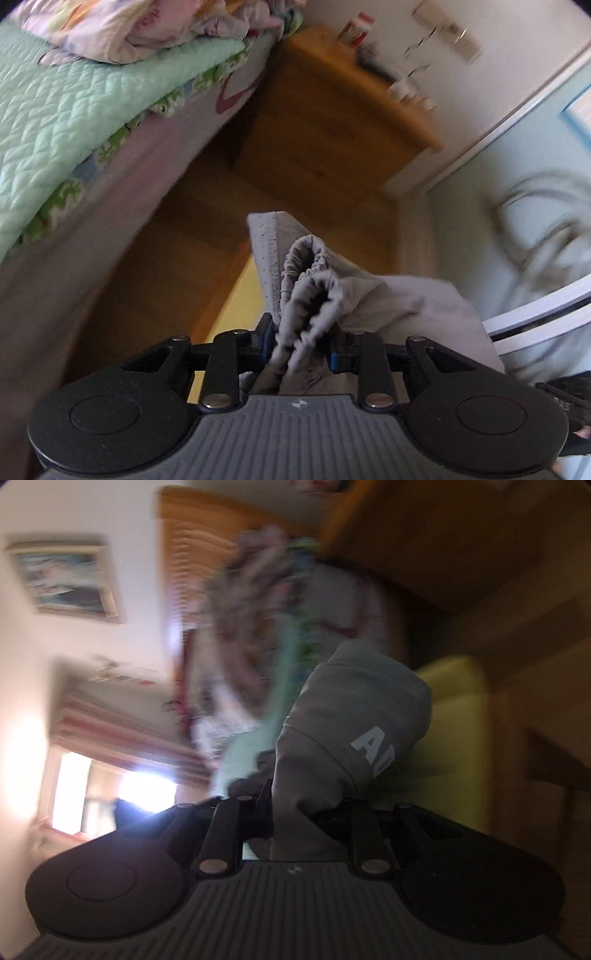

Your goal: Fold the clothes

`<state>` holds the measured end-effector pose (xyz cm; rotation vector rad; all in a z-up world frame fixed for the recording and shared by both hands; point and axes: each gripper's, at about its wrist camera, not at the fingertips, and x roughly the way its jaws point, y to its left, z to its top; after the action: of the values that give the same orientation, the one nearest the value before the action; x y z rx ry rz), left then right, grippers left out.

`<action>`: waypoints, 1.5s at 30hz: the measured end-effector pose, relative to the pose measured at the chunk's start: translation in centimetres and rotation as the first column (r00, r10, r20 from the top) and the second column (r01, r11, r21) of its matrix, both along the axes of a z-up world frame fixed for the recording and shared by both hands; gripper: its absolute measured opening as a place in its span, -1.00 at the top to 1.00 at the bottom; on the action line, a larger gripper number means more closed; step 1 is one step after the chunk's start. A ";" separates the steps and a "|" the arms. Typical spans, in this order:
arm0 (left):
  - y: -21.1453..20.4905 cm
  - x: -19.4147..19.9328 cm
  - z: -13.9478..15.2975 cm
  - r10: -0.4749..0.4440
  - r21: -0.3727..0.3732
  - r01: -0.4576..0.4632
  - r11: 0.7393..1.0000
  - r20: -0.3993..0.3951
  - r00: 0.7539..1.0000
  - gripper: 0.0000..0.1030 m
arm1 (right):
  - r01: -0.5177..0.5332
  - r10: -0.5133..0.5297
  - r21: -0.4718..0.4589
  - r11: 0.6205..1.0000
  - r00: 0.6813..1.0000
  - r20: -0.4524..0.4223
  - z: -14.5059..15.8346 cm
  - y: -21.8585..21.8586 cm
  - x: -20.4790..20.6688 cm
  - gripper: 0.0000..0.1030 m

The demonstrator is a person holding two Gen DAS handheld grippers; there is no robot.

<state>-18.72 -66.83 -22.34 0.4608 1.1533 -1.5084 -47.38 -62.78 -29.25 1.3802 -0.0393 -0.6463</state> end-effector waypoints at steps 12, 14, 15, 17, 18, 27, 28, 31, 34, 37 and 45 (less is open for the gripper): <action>0.6 10.4 0.7 0.220 0.006 -0.224 0.974 -0.228 0.949 -0.72 | 0.053 -0.085 -0.104 0.993 0.935 -0.343 1.7 0.0 -3.6 -0.25; 3.6 13.1 2.4 0.305 -0.026 -0.315 0.949 -0.189 0.934 -0.68 | 0.105 -0.164 -0.178 0.978 0.920 -0.357 4.2 1.6 -4.3 -0.25; 5.8 14.6 3.7 0.340 -0.057 -0.351 0.935 -0.151 0.928 -0.67 | 0.121 -0.206 -0.232 0.965 0.898 -0.389 5.9 2.3 -3.8 -0.26; 10.9 18.0 6.4 0.419 -0.123 -0.427 0.896 -0.085 0.904 -0.68 | 0.072 -0.225 -0.349 0.934 0.880 -0.419 9.8 3.9 -1.4 -0.27; 14.1 19.9 7.9 0.474 -0.147 -0.479 0.866 -0.065 0.878 -0.69 | 0.019 -0.197 -0.398 0.917 0.890 -0.411 11.8 4.9 0.4 -0.27; 47.3 27.3 15.2 0.874 -0.335 -0.808 0.485 0.150 0.462 -0.97 | -0.662 0.771 -0.503 0.556 0.636 0.015 22.4 19.9 25.6 -0.51; 50.5 27.0 15.5 0.896 -0.357 -0.821 0.445 0.185 0.404 -0.98 | -0.713 0.832 -0.499 0.493 0.554 0.030 22.8 21.9 28.3 -0.53; 59.6 26.2 16.7 0.931 -0.408 -0.851 0.331 0.290 0.223 -0.99 | -0.800 0.911 -0.490 0.346 0.412 -0.030 23.2 27.7 35.7 -0.53; 65.9 24.5 18.1 0.910 -0.462 -0.852 0.248 0.414 0.041 -0.99 | -0.830 0.906 -0.492 0.263 0.388 -0.170 23.7 33.3 41.3 -0.53; 71.5 22.6 20.4 0.841 -0.519 -0.832 0.195 0.524 -0.130 -0.99 | -0.822 0.858 -0.541 0.177 0.398 -0.324 24.7 38.6 45.5 -0.53; 82.3 16.3 26.1 0.765 -0.706 -0.708 0.020 0.467 -0.443 -0.99 | -0.726 0.741 -0.686 -0.050 0.434 -0.512 27.4 54.1 49.2 -0.76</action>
<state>-2.41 15.52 3.77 0.1064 0.2125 0.2695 1.80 -8.72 -1.84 0.1763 0.3457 0.3989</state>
